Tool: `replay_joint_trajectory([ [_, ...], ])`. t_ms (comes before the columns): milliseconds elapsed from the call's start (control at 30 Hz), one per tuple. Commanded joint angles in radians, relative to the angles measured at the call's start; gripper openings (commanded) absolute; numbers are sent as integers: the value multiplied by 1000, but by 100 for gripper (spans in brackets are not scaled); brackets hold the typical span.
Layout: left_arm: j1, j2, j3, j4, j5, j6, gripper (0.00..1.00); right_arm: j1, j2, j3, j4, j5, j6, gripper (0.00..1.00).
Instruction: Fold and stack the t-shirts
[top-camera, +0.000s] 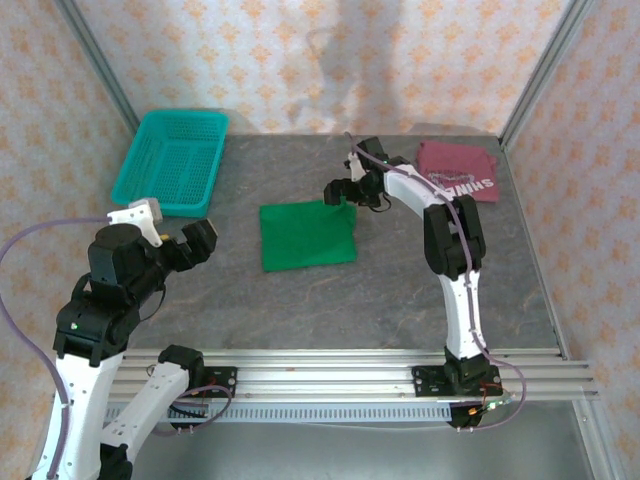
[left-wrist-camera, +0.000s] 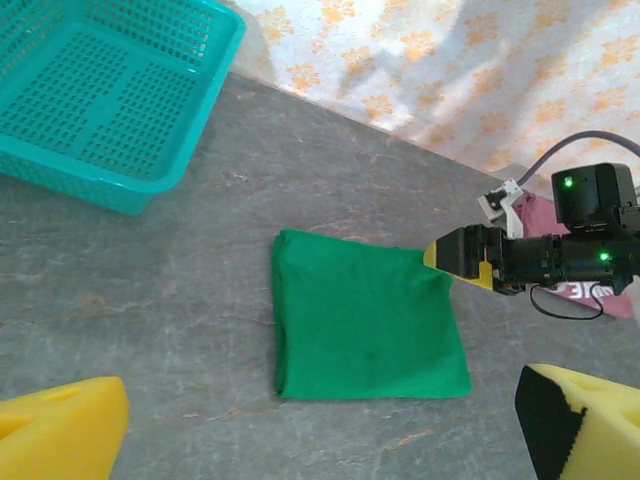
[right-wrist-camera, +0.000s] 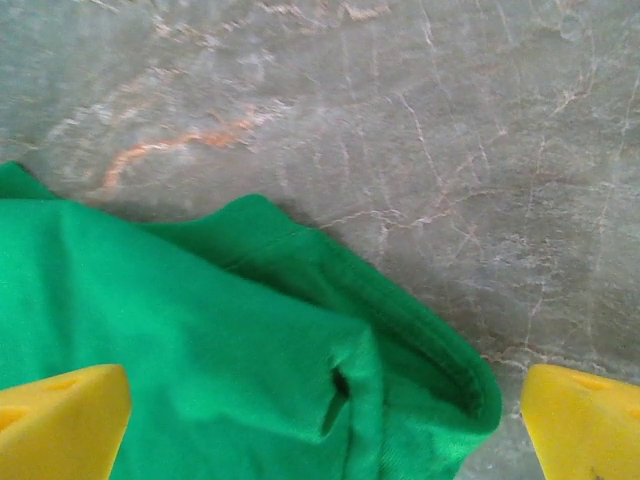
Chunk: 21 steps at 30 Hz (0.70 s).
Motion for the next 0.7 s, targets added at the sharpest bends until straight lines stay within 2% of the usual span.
replay_joint_trajectory([
  [0,0,-3,36,-46,-61,32,100,7,47,53,-86,43,-36,100],
  [200,1,-2,27,-40,-84,38,100,34,111,102,-105,25,-36,99],
  [433,0,2,20,-38,-110,51,100,66,195,205,-177,5,-35,92],
  [567,1,7,18,-40,-136,49,100,79,261,305,-267,46,-34,72],
  [667,1,12,22,-43,-146,50,100,88,290,354,-304,74,-27,48],
])
